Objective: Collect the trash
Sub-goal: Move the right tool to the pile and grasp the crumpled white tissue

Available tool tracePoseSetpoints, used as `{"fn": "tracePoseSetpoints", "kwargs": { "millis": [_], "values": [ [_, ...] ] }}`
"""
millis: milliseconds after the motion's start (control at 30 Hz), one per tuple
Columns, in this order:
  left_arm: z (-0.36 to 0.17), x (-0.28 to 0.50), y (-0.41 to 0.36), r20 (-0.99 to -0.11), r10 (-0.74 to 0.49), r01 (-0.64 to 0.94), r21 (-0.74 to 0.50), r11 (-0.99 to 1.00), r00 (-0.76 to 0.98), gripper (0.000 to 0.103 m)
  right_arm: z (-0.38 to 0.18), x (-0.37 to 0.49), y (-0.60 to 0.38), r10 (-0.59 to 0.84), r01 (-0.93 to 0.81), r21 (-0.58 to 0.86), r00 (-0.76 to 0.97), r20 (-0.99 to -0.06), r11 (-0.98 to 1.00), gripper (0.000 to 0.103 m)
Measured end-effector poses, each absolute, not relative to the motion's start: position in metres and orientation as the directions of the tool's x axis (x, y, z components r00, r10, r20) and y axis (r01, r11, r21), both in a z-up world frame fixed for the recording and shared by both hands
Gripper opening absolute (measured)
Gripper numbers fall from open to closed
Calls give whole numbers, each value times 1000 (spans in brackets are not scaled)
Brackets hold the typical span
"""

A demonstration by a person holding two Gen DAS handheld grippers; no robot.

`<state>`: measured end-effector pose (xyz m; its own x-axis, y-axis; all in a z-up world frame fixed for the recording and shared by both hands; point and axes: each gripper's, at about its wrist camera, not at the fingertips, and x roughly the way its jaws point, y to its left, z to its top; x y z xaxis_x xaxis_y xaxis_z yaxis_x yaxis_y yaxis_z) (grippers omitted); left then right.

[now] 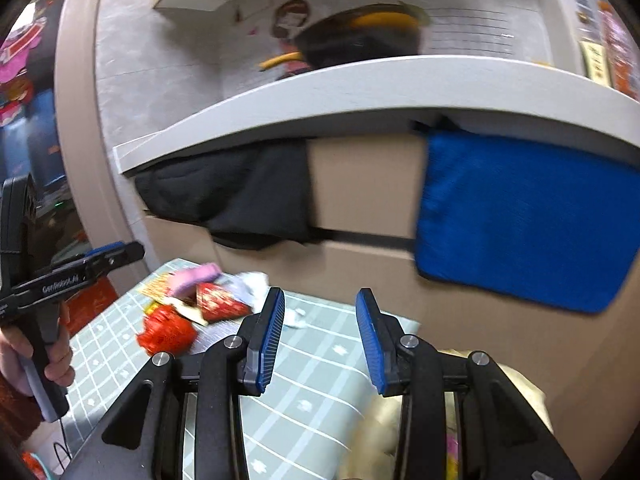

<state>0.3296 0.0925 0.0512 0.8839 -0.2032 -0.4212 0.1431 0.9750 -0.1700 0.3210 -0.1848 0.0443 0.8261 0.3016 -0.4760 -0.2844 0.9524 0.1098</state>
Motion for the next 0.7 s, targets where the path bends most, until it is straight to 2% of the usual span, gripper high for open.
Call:
{"fn": "tracePoseSetpoints", "kwargs": {
  "millis": [167,433,533,633,700],
  "values": [
    [15,357,124,-434,-177,79,-235,969,883,61,44,346,-150,334,-316,122,809,-483,941,36],
    [-41,389,174,-452,-155,-49,-406,912,878,61,10,398,-109,329,-347,82,752,-571,934,36],
    [-43,395,180,-521,-135,-76,-363,929,843,61,-6,415,-93,340,-381,67,714,-612,922,36],
    [-43,398,177,-582,-141,-36,-282,959,801,61,-26,430,-71,354,-406,75,673,-650,911,36],
    [-44,397,174,-604,-181,12,-273,962,776,61,-38,437,-59,366,-421,84,653,-663,903,36]
  ]
}}
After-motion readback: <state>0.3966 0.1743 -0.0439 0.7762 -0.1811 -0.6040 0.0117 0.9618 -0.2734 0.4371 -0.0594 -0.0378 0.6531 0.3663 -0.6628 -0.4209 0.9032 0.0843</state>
